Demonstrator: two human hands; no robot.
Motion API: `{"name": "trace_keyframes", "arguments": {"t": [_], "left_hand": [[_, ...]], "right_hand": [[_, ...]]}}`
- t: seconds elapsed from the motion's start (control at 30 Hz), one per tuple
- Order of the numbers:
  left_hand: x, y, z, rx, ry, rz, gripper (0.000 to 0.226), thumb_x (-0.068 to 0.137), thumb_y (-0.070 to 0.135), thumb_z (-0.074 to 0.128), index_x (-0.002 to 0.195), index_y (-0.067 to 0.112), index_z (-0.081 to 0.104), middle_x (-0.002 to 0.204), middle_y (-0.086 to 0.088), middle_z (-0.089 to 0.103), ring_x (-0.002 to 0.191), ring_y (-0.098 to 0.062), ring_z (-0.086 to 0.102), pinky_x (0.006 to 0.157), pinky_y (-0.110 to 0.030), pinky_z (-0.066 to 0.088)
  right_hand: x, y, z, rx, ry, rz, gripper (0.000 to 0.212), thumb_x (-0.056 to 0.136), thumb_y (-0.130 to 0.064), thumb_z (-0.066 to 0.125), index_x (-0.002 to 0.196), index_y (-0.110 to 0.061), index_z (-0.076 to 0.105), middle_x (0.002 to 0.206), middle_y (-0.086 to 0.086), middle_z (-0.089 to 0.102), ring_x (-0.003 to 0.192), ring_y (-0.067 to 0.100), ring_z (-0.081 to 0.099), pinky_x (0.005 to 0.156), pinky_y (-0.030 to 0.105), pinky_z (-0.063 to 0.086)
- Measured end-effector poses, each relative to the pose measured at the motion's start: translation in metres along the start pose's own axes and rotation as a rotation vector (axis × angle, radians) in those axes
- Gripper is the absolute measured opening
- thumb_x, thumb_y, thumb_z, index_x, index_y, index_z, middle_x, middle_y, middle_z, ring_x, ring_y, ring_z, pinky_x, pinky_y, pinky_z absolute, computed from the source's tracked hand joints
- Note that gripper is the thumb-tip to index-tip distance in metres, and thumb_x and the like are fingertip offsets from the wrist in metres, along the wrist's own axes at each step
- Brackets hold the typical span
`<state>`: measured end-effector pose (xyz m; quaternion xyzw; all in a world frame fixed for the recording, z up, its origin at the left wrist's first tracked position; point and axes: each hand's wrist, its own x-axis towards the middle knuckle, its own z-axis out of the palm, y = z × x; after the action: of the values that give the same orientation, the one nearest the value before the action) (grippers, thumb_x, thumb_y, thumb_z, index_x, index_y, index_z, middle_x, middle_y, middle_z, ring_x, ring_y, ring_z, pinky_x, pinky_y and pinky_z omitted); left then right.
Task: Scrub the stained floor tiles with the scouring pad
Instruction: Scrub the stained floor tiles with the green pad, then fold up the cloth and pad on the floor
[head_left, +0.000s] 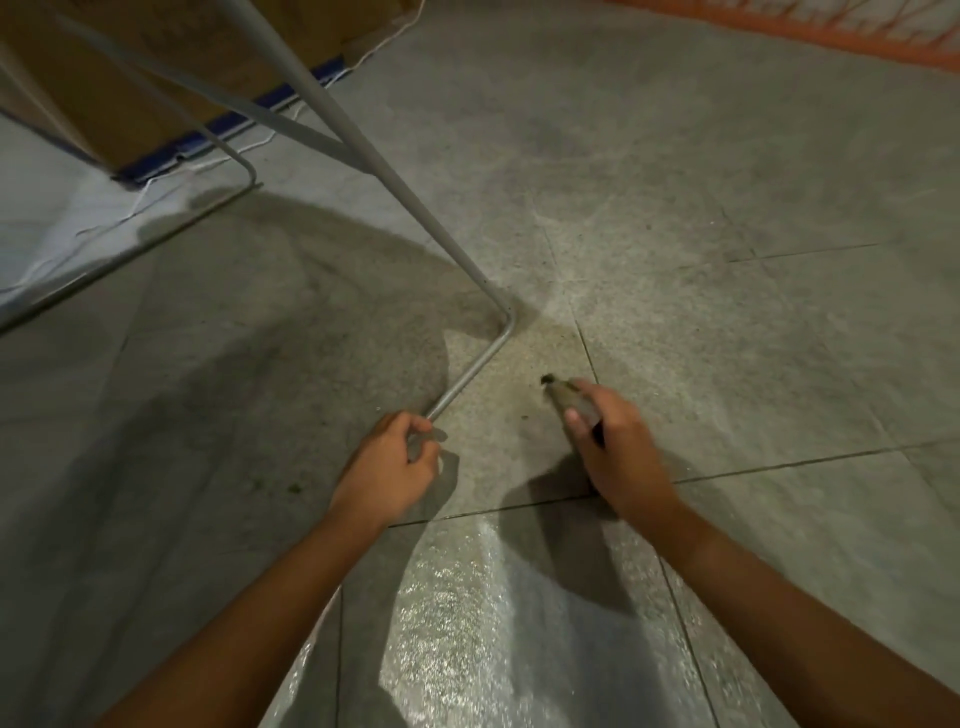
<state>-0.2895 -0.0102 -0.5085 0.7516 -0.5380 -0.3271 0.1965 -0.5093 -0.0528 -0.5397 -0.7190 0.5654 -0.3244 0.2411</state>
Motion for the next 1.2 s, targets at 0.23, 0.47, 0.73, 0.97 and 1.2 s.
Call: {"name": "trace_keyframes", "arguments": {"t": [0.23, 0.47, 0.73, 0.97, 1.2], "left_hand": [[-0.028, 0.036, 0.005, -0.332, -0.242, -0.231, 0.037, 0.099, 0.03, 0.041, 0.127, 0.009, 0.053, 0.118, -0.007, 0.058, 0.104, -0.021, 0.055, 0.08, -0.027, 0.043], [-0.05, 0.053, 0.025, -0.882, -0.455, -0.435, 0.04, 0.097, 0.041, 0.041, 0.122, 0.014, 0.054, 0.114, -0.008, 0.063, 0.106, -0.023, 0.06, 0.1, -0.04, 0.046], [-0.037, 0.038, 0.034, -0.645, -0.135, -0.274, 0.023, 0.082, 0.011, 0.07, 0.101, 0.02, 0.061, 0.118, -0.003, 0.056, 0.114, -0.021, 0.054, 0.1, -0.037, 0.045], [-0.028, 0.042, 0.085, -0.526, -0.264, -0.196, 0.039, 0.09, 0.006, 0.059, 0.127, 0.014, 0.051, 0.123, 0.0, 0.054, 0.116, -0.014, 0.051, 0.092, -0.025, 0.043], [-0.018, 0.013, 0.072, -0.495, -0.187, -0.14, 0.028, 0.096, 0.01, 0.047, 0.125, 0.012, 0.051, 0.116, -0.009, 0.065, 0.105, -0.023, 0.062, 0.096, -0.038, 0.049]], "right_hand": [[0.009, -0.027, -0.041, 0.659, 0.022, 0.715, 0.035, 0.087, -0.013, 0.062, 0.119, -0.018, 0.051, 0.122, 0.012, 0.054, 0.106, 0.025, 0.055, 0.094, 0.038, 0.045], [-0.009, -0.075, -0.036, 1.125, -0.197, 0.812, 0.033, 0.083, -0.005, 0.063, 0.115, -0.008, 0.056, 0.104, 0.017, 0.066, 0.091, 0.028, 0.065, 0.08, 0.039, 0.053], [-0.028, -0.044, -0.027, 0.272, -0.069, 0.53, 0.036, 0.081, -0.005, 0.068, 0.113, -0.012, 0.054, 0.1, 0.006, 0.053, 0.091, 0.021, 0.055, 0.069, 0.018, 0.044], [-0.051, 0.007, -0.005, -0.338, -0.019, 0.222, 0.038, 0.081, -0.008, 0.066, 0.118, -0.002, 0.059, 0.11, 0.029, 0.046, 0.087, 0.041, 0.051, 0.073, 0.045, 0.05], [-0.064, 0.012, 0.03, -0.546, -0.314, 0.386, 0.113, 0.063, -0.089, 0.001, 0.147, -0.014, 0.012, 0.153, 0.016, 0.004, 0.136, 0.044, 0.002, 0.106, 0.057, -0.003]]}}
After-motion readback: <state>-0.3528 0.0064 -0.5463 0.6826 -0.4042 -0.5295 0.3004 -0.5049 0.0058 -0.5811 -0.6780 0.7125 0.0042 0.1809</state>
